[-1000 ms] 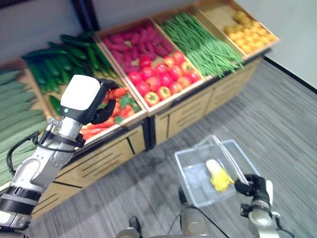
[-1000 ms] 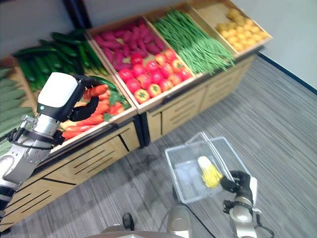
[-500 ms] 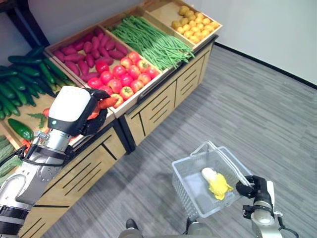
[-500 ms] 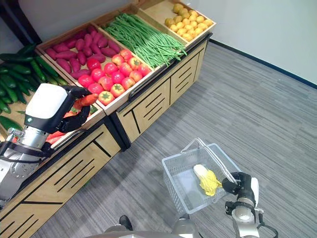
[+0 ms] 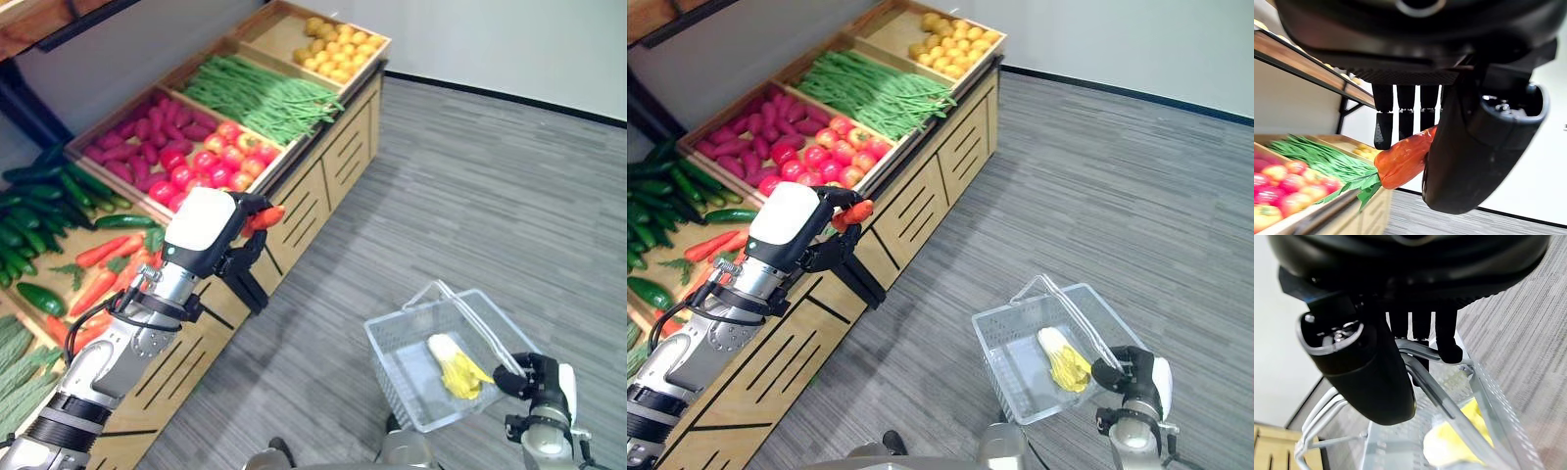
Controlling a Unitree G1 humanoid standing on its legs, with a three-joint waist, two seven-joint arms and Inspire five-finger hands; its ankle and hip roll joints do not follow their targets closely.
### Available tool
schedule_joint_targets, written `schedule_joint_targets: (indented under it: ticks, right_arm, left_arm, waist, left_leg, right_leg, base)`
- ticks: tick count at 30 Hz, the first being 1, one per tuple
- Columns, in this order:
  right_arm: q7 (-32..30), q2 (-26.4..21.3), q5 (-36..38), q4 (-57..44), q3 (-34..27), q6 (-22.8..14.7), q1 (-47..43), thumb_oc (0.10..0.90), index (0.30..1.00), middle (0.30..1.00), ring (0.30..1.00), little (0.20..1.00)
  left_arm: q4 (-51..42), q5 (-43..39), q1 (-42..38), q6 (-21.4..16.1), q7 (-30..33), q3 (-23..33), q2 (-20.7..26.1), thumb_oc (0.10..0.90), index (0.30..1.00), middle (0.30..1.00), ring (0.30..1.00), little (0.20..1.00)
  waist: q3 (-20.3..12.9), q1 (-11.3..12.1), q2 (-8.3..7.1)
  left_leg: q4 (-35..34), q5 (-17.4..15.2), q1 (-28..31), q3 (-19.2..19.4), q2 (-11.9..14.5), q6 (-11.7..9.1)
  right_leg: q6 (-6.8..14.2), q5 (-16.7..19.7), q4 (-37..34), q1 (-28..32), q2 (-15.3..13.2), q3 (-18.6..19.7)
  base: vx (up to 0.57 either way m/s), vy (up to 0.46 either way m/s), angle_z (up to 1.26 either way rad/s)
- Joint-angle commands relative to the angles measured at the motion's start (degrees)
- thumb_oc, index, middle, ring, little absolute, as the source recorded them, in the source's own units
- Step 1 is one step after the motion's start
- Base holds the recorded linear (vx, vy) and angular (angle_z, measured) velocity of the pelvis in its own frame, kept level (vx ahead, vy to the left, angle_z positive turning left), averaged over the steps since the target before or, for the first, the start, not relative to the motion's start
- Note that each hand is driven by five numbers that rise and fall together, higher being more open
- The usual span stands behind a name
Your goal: Get the vegetables into the basket
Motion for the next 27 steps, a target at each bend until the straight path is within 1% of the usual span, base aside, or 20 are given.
schedule_joint_targets:
  ticks: [1, 2, 3, 4, 5, 6, 9, 12, 14, 15, 16, 17, 18, 21, 22, 23, 25, 26, 27]
  right_arm:
    - [-4.9, -5.4, -0.5, -8.3, -3.0, -7.6, -6.8, 0.400, 0.300, 0.300, 0.300, 0.300]
    - [-4.9, -5.7, -0.5, -8.0, -2.2, -7.7, -7.6, 0.400, 0.300, 0.300, 0.300, 0.300]
    - [-4.9, -6.1, -0.5, -7.6, -1.5, -7.8, -8.4, 0.400, 0.300, 0.300, 0.300, 0.300]
    - [-4.6, -6.2, -0.6, -7.7, -1.2, -7.8, -8.7, 0.400, 0.300, 0.300, 0.300, 0.300]
    - [-4.3, -5.7, -0.6, -8.1, -0.8, -7.7, -8.7, 0.400, 0.300, 0.300, 0.300, 0.300]
    - [-4.0, -5.5, -0.7, -8.5, -0.8, -7.6, -8.5, 0.400, 0.300, 0.300, 0.300, 0.300]
    - [-3.7, -4.6, -0.4, -8.0, -0.5, -7.0, -8.9, 0.400, 0.300, 0.300, 0.300, 0.300]
    - [-3.3, -3.6, -0.7, -7.2, 0.1, -6.4, -9.3, 0.400, 0.300, 0.300, 0.300, 0.300]
    - [-3.4, -3.0, -1.0, -6.8, 0.4, -6.1, -9.6, 0.400, 0.300, 0.300, 0.300, 0.300]
    - [-3.5, -2.8, -1.1, -6.9, 0.4, -6.0, -9.9, 0.400, 0.300, 0.300, 0.300, 0.300]
    - [-3.8, -2.4, -1.7, -7.0, 0.9, -5.7, -10.7, 0.400, 0.300, 0.300, 0.300, 0.300]
    - [-4.0, -2.2, -2.0, -7.1, 1.3, -5.6, -11.3, 0.400, 0.300, 0.300, 0.300, 0.300]
    - [-4.0, -1.8, -1.9, -7.1, 1.6, -5.5, -11.6, 0.400, 0.300, 0.300, 0.300, 0.300]
    - [-4.0, -1.2, -2.0, -6.9, 1.6, -5.7, -11.5, 0.400, 0.300, 0.300, 0.300, 0.300]
    - [-3.9, -1.1, -2.1, -6.8, 1.7, -5.7, -11.5, 0.400, 0.300, 0.300, 0.300, 0.300]
    - [-3.7, -0.8, -2.4, -6.9, 1.9, -5.6, -11.4, 0.400, 0.300, 0.300, 0.300, 0.300]
    - [-3.7, -0.7, -2.7, -7.5, 1.9, -5.7, -10.9, 0.400, 0.300, 0.300, 0.300, 0.300]
    - [-3.6, -0.6, -2.6, -7.6, 1.7, -5.6, -10.6, 0.400, 0.300, 0.300, 0.300, 0.300]
    - [-3.8, -0.6, -2.5, -8.2, 1.6, -5.6, -11.0, 0.400, 0.300, 0.300, 0.300, 0.300]
  left_arm:
    - [-4.0, -1.1, -4.9, -0.7, 5.8, 8.5, 2.7, 0.400, 0.300, 0.300, 0.300, 0.300]
    - [-4.2, -1.1, -4.4, -0.6, 6.7, 8.5, 2.6, 0.400, 0.300, 0.300, 0.300, 0.300]
    - [-4.3, -1.4, -4.4, -0.7, 7.1, 8.7, 2.5, 0.400, 0.300, 0.300, 0.300, 0.300]
    - [-4.7, -1.6, -4.0, -0.7, 7.2, 9.1, 2.7, 0.400, 0.300, 0.300, 0.300, 0.300]
    - [-4.7, -1.5, -3.4, -0.9, 7.4, 9.8, 3.0, 0.400, 0.300, 0.300, 0.300, 0.300]
    - [-5.0, -1.8, -3.5, -1.0, 7.1, 9.6, 3.0, 0.400, 0.300, 0.300, 0.300, 0.300]
    - [-5.4, -1.8, -3.0, -1.2, 6.6, 9.3, 4.1, 0.400, 0.300, 0.300, 0.300, 0.300]
    - [-5.5, -1.4, -2.5, -1.2, 6.5, 9.8, 5.3, 0.400, 0.300, 0.300, 0.300, 0.300]
    - [-5.3, -1.2, -2.5, -1.1, 6.6, 9.8, 5.6, 0.400, 0.300, 0.300, 0.300, 0.300]
    - [-5.2, -1.0, -2.3, -1.1, 6.8, 10.0, 6.0, 0.400, 0.300, 0.300, 0.300, 0.300]
    - [-5.5, -0.8, -2.5, -1.1, 7.1, 10.2, 6.3, 0.400, 0.300, 0.300, 0.300, 0.300]
    - [-5.6, -0.5, -2.8, -1.0, 7.3, 10.2, 6.6, 0.400, 0.300, 0.300, 0.300, 0.300]
    - [-5.3, -0.3, -3.4, -0.6, 7.4, 10.0, 7.1, 0.400, 0.300, 0.300, 0.300, 0.300]
    - [-5.4, 0.2, -2.5, -0.4, 7.3, 11.1, 7.1, 0.400, 0.300, 0.300, 0.300, 0.300]
    - [-5.8, 0.3, -1.9, -0.4, 7.1, 11.8, 7.1, 0.400, 0.300, 0.300, 0.300, 0.300]
    - [-6.3, 0.2, -1.1, -0.5, 6.9, 12.8, 7.2, 0.400, 0.300, 0.300, 0.300, 0.300]
    - [-6.3, 0.3, -1.0, -0.6, 6.3, 12.8, 7.1, 0.400, 0.300, 0.300, 0.300, 0.300]
    - [-6.0, 0.2, -1.0, -0.7, 6.0, 12.6, 7.0, 0.400, 0.300, 0.300, 0.300, 0.300]
    - [-6.3, -0.2, -0.1, -1.1, 5.5, 12.5, 6.9, 0.400, 0.300, 0.300, 0.300, 0.300]
  waist:
    - [-0.3, 0.3, -2.03]
    - [-0.2, 1.1, -1.99]
    - [-0.2, 1.5, -1.89]
    - [-0.3, 1.5, -1.73]
    - [-0.6, 1.2, -1.77]
    - [-0.6, 0.6, -1.74]
    - [-1.3, 0.7, -2.49]
    - [-2.0, 0.9, -3.58]
    - [-2.2, 0.9, -4.05]
    - [-2.0, 1.2, -4.39]
    - [-1.6, 1.5, -4.73]
    - [-1.3, 1.9, -4.80]
    - [-0.6, 3.0, -4.46]
    - [-1.0, 4.6, -3.87]
    - [-1.3, 4.9, -3.88]
    - [-1.9, 5.5, -4.32]
    - [-2.6, 5.8, -5.17]
    - [-3.0, 5.6, -5.26]
    - [-3.5, 5.4, -5.46]
  left_leg:
    - [-6.9, -2.0, -2.7, -6.3, -3.0, 2.2]
    - [-7.7, -1.5, -3.5, -10.4, -3.7, 2.1]
    - [-8.2, -1.1, -4.3, -13.3, -4.6, 2.1]
    - [-8.0, -1.7, -4.5, -14.5, -5.4, 2.7]
    - [-7.8, -2.0, -4.3, -13.2, -5.4, 2.9]
    - [-8.0, -1.7, -4.2, -12.2, -5.3, 3.2]
    - [-8.9, -3.1, -2.5, -9.7, -6.6, 4.8]
    - [-8.7, -4.6, -1.4, -6.8, -7.8, 6.4]
    - [-8.7, -5.7, -0.8, -4.8, -8.5, 7.1]
    - [-8.8, -5.6, -0.8, -3.5, -8.9, 7.5]
    - [-9.4, -6.2, -0.4, -1.6, -9.4, 8.1]
    - [-9.7, -6.0, -0.5, -0.7, -9.3, 8.2]
    - [-10.0, -5.5, -0.7, 0.6, -8.3, 8.3]
    - [-10.6, -4.7, -1.1, 2.8, -7.2, 8.1]
    - [-10.9, -4.5, -1.1, 3.4, -7.0, 8.0]
    - [-11.0, -4.4, -1.0, 4.6, -6.6, 7.8]
    - [-11.3, -4.3, -0.5, 5.3, -6.8, 7.4]
    - [-11.3, -4.2, -0.3, 5.4, -6.7, 7.2]
    - [-11.5, -3.8, 0.3, 6.5, -5.9, 6.4]
  right_leg:
    - [2.7, -3.3, -2.4, 1.6, 2.4, -0.3]
    - [2.8, -2.9, -2.3, 1.0, 2.6, 1.3]
    - [2.9, -2.8, -2.4, 0.8, 2.9, 2.4]
    - [2.9, -3.1, -2.2, 0.8, 3.1, 3.3]
    - [3.1, -3.1, -2.2, 0.8, 2.9, 4.1]
    - [3.3, -2.7, -2.0, 0.7, 2.5, 4.4]
    - [4.2, -2.1, -1.7, 0.2, 1.1, 6.7]
    - [5.9, -0.8, -1.5, -1.1, -0.7, 8.8]
    - [7.1, -0.1, -1.3, -2.1, -1.6, 10.0]
    - [7.9, 1.2, -1.2, -3.3, -2.0, 11.1]
    - [9.3, 3.3, -1.0, -5.2, -3.0, 10.9]
    - [9.5, 4.0, -0.3, -6.1, -3.2, 10.0]
    - [8.4, 2.2, 3.0, -6.4, -3.5, 4.2]
    - [6.8, 0.0, 5.9, -4.1, -4.8, -5.3]
    - [6.6, -0.4, 6.4, -3.4, -4.9, -6.3]
    - [6.7, -0.2, 6.4, -2.3, -5.3, -7.6]
    - [7.1, 0.8, 2.9, -1.2, -5.0, -7.8]
    - [7.1, 0.5, 1.7, -1.0, -4.5, -7.3]
    - [7.2, 0.9, -2.1, 0.0, -3.7, -8.0]
  base:
    - [0.12, 0.075, -1.24]
    - [0.06, 0.050, -0.93]
    - [0.08, 0.073, -1.00]
    - [0.09, 0.113, -1.08]
    - [0.06, 0.183, -0.87]
    - [0.07, 0.237, -0.93]
    - [0.10, 0.267, -0.37]
    - [0.07, 0.239, -0.41]
    - [0.03, 0.221, -0.85]
    - [-0.02, 0.277, -0.82]
    - [-0.09, 0.212, -0.57]
    - [-0.13, 0.181, -0.97]
    - [-0.15, 0.064, -0.94]
    - [-0.11, 0.031, -0.57]
    - [-0.08, -0.036, -0.49]
    - [-0.02, -0.062, -0.53]
    - [0.03, -0.091, -0.35]
    - [0.03, -0.202, -0.19]
    - [0.03, -0.202, -0.37]
